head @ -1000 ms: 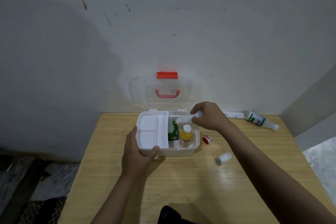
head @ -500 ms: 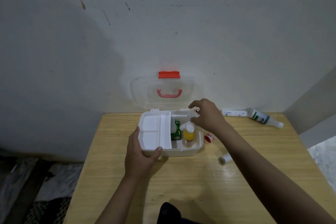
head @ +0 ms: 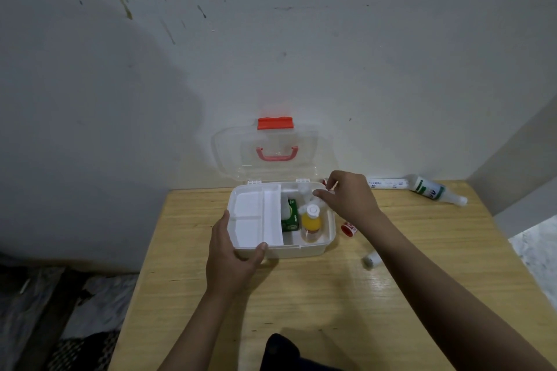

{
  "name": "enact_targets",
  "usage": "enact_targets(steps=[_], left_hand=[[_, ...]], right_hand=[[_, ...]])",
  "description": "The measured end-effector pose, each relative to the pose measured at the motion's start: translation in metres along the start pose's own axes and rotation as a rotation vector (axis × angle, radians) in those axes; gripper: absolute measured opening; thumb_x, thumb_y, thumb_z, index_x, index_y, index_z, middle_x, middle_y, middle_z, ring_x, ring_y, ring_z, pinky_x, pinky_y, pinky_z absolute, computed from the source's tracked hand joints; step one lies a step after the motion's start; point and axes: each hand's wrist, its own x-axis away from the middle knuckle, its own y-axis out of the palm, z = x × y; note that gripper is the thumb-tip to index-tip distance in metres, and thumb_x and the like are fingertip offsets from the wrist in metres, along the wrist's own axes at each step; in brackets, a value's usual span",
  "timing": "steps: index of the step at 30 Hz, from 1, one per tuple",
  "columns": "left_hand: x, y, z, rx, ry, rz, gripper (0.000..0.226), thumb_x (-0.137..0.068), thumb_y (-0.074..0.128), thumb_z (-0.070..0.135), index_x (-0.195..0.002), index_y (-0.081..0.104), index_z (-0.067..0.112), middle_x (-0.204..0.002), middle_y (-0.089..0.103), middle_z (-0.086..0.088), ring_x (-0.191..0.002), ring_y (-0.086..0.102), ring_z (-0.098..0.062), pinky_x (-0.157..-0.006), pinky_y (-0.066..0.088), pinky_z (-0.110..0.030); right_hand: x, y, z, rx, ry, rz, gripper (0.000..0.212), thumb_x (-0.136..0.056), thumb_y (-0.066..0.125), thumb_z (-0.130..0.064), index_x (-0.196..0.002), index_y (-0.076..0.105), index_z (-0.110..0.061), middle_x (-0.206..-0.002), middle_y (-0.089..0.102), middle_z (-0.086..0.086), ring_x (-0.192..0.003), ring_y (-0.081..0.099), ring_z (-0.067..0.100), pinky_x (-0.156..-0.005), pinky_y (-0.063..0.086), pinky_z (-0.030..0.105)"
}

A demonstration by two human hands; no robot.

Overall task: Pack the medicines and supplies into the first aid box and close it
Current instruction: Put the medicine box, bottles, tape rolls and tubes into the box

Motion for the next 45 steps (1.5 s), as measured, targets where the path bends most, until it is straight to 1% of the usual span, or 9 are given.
enact_targets(steps=[12,16,23,27,30,35,37,41,45], left_hand=[[0.000,0.001,0.001,0.003,0.005,0.008,0.098,-0.062,0.067,0.063,-0.142,0.024,0.027,-0.137,0.038,0.005,-0.123,0.041,-0.016,-0.085,0.053,-0.041],[0.001,0.001,0.002,0.011,0.005,0.026,0.098,-0.061,0.066,0.062,-0.143,0.026,0.025,-0.137,0.038,0.007,-0.124,0.041,-0.015,-0.086,0.050,-0.036],[0.001,0.002,0.003,0.022,0.017,0.036,0.097,-0.062,0.067,0.062,-0.142,0.026,0.026,-0.130,0.034,0.016,-0.121,0.040,-0.013,-0.083,0.049,-0.033],[0.001,0.003,0.004,0.022,0.015,0.038,0.097,-0.062,0.067,0.061,-0.142,0.026,0.026,-0.130,0.033,0.017,-0.121,0.039,-0.012,-0.084,0.049,-0.033],[0.001,0.003,0.003,0.013,0.015,0.037,0.096,-0.063,0.069,0.058,-0.142,0.025,0.025,-0.132,0.035,0.013,-0.122,0.039,-0.013,-0.085,0.051,-0.036],[0.001,0.004,0.001,0.013,0.006,0.028,0.095,-0.064,0.072,0.052,-0.142,0.025,0.025,-0.137,0.038,0.003,-0.123,0.040,-0.018,-0.086,0.052,-0.040],[0.000,0.004,0.002,0.008,-0.001,0.030,0.097,-0.063,0.072,0.053,-0.142,0.025,0.024,-0.137,0.038,0.002,-0.123,0.040,-0.017,-0.086,0.051,-0.039],[0.001,0.003,0.004,0.015,-0.006,0.023,0.100,-0.061,0.065,0.063,-0.143,0.025,0.023,-0.138,0.038,0.003,-0.123,0.039,-0.013,-0.086,0.047,-0.034],[0.001,0.002,0.005,0.018,-0.016,0.026,0.102,-0.060,0.064,0.064,-0.144,0.025,0.022,-0.134,0.034,0.013,-0.121,0.035,-0.008,-0.086,0.044,-0.031]], right_hand=[[0.001,0.004,0.005,-0.076,-0.162,-0.093,0.027,-0.082,0.068,-0.009,-0.109,0.069,-0.012,-0.109,0.069,0.006,-0.084,0.061,0.011,-0.075,0.046,0.016],[0.001,0.007,0.010,0.003,-0.222,-0.204,0.025,-0.086,0.063,-0.010,-0.110,0.069,-0.014,-0.108,0.061,0.008,-0.097,0.060,0.021,-0.084,0.046,0.027],[0.002,0.013,0.014,0.084,-0.290,-0.283,0.041,-0.091,0.049,-0.003,-0.128,0.057,-0.022,-0.102,0.044,0.002,-0.097,0.050,0.019,-0.085,0.043,0.024],[0.003,0.006,0.024,-0.154,-0.252,-0.074,0.035,-0.089,0.057,-0.007,-0.121,0.061,-0.020,-0.100,0.053,0.002,-0.080,0.054,0.007,-0.071,0.040,0.008],[0.004,0.005,0.046,-0.201,-0.158,0.102,0.025,-0.085,0.061,-0.006,-0.107,0.067,-0.016,-0.095,0.060,0.004,-0.073,0.054,0.002,-0.064,0.040,0.006],[0.016,0.027,0.085,0.024,0.182,-0.153,0.047,-0.079,0.071,-0.030,-0.122,0.054,-0.021,-0.114,0.055,0.004,-0.086,0.052,0.010,-0.072,0.042,0.024],[0.019,0.037,0.088,-0.009,0.256,-0.188,0.046,-0.079,0.069,-0.032,-0.120,0.055,-0.018,-0.111,0.056,0.004,-0.087,0.052,0.012,-0.072,0.041,0.026],[0.011,0.045,0.086,-0.086,0.208,-0.099,0.022,-0.079,0.067,-0.022,-0.097,0.067,-0.010,-0.090,0.066,0.000,-0.077,0.055,0.009,-0.060,0.040,0.021],[-0.006,0.049,0.081,-0.029,0.159,-0.065,0.016,-0.077,0.068,-0.017,-0.092,0.068,-0.011,-0.091,0.064,0.002,-0.078,0.054,0.011,-0.063,0.040,0.024]])
